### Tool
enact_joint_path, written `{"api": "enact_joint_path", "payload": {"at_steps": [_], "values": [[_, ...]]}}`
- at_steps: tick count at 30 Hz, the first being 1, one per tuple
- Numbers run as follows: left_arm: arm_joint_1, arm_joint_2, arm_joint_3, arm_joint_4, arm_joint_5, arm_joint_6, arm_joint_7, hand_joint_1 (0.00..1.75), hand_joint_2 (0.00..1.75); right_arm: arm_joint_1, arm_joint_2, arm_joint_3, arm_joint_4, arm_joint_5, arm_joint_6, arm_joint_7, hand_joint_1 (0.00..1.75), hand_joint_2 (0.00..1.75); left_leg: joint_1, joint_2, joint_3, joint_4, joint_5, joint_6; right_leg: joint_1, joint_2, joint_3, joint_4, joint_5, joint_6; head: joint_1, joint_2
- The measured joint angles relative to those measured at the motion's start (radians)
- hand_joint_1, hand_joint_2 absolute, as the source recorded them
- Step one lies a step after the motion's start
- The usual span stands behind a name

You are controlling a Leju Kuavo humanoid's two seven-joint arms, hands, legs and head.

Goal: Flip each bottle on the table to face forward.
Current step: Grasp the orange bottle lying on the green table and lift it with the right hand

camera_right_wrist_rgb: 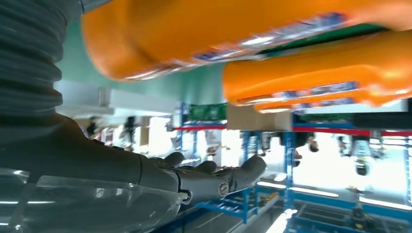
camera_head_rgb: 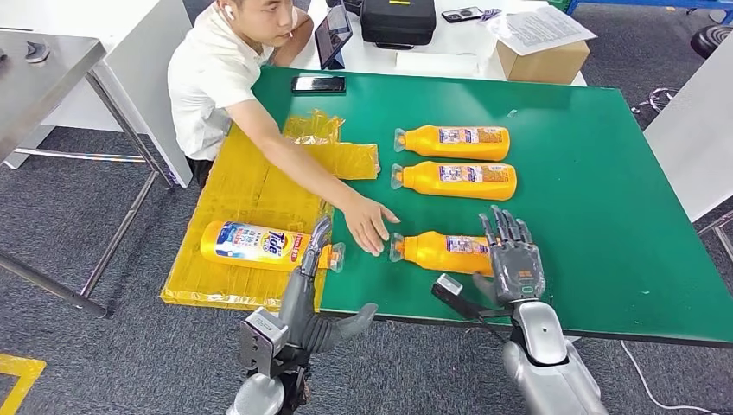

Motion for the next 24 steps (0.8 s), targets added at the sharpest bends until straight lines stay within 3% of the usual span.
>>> {"api": "enact_joint_path", "payload": {"at_steps": [7,12,24], "values": [[0.0,0.0,-0.001,-0.008,-0.006,0.001,0.004,0.0,1.75,-0.053,-0.025,0.016,0.037,0.018,0.024,0.047,0.0,1.75,0.0,0.0,0.0,0.0,0.0,0.0,0.0,0.0,0.0,0.0,0.0,0.0,0.0,0.0],[0.0,0.0,0.0,-0.008,-0.008,-0.002,0.017,0.0,1.75,-0.068,-0.035,0.021,0.071,-0.059,0.11,0.021,0.0,1.75,0.0,0.0,0.0,0.0,0.0,0.0,0.0,0.0,0.0,0.0,0.0,0.0,0.0,0.0],[0.0,0.0,-0.006,-0.008,-0.014,-0.029,0.04,0.0,1.75,-0.069,-0.051,0.03,0.129,-0.181,0.213,-0.031,0.0,1.75,0.0,0.0,0.0,0.0,0.0,0.0,0.0,0.0,0.0,0.0,0.0,0.0,0.0,0.0]]}}
